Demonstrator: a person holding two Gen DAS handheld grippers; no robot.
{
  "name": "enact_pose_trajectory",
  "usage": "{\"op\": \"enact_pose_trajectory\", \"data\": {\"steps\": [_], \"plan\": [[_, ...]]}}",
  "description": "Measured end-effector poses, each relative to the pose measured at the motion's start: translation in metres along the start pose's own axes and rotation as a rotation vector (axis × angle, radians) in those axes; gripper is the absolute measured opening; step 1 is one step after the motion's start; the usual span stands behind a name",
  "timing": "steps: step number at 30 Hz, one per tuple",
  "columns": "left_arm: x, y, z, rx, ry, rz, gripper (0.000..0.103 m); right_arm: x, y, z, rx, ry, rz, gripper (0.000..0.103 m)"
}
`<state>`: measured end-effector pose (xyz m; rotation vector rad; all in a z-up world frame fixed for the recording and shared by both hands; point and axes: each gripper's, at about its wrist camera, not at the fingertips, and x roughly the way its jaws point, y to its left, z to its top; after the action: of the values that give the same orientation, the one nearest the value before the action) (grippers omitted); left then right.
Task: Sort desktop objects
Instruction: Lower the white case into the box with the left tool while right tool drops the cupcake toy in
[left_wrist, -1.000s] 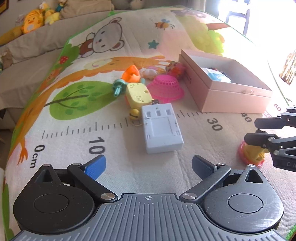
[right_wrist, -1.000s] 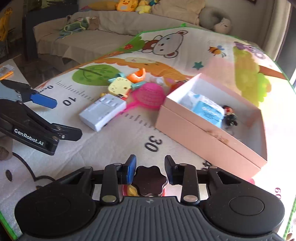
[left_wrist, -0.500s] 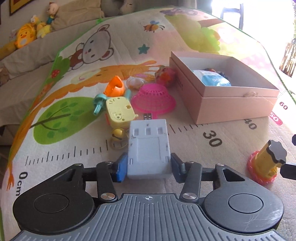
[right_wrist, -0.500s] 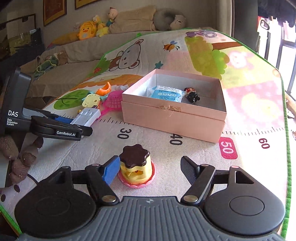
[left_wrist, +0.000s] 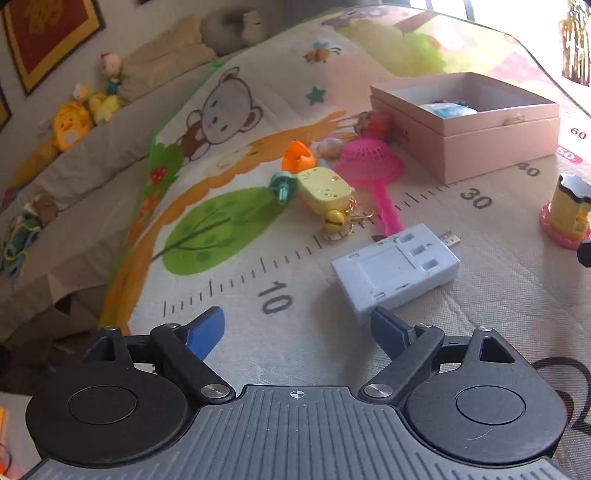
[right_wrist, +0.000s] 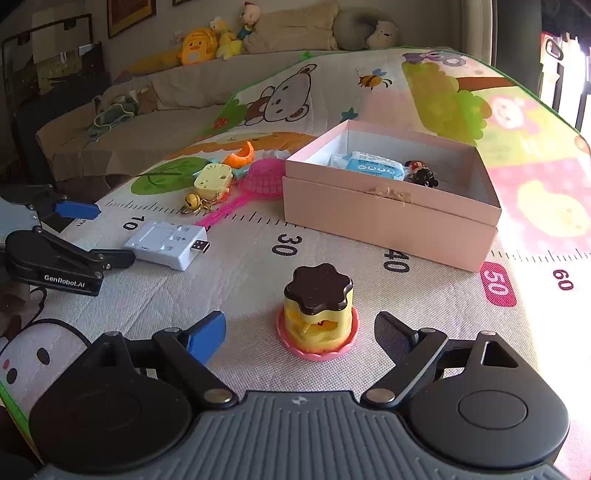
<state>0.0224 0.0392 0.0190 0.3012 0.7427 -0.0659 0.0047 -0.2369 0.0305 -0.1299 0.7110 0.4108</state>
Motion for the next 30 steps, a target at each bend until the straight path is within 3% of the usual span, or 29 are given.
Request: {"op": "enact_pose_trajectory", "data": {"steps": [3,5,14,22,29,30], "plan": [[0.002,0.005,0.01,-0.123,0.036,-0.149,0.099,0.0,0.0,-0.002,0.009,-0.004,-0.007,0.096],[0.005,-0.003,0.016,-0.155,0.053,-0.192,0.1,0.0,-0.001,-0.002,0.021,-0.004,-0.011,0.096],[0.023,-0.05,0.037,-0.115,0.066,-0.186,0.101,-0.005,-0.003,-0.006,0.019,-0.011,-0.029,0.097],[0.035,-0.053,0.039,-0.113,0.086,-0.156,0.101,-0.003,-0.003,-0.007,0.019,-0.008,-0.029,0.097],[0.034,-0.056,0.037,-0.101,0.032,-0.125,0.101,0.002,0.001,-0.007,0.01,-0.005,-0.033,0.097],[0.033,-0.055,0.037,-0.103,0.025,-0.125,0.097,0.002,0.002,-0.006,0.006,-0.008,-0.032,0.097]]}}
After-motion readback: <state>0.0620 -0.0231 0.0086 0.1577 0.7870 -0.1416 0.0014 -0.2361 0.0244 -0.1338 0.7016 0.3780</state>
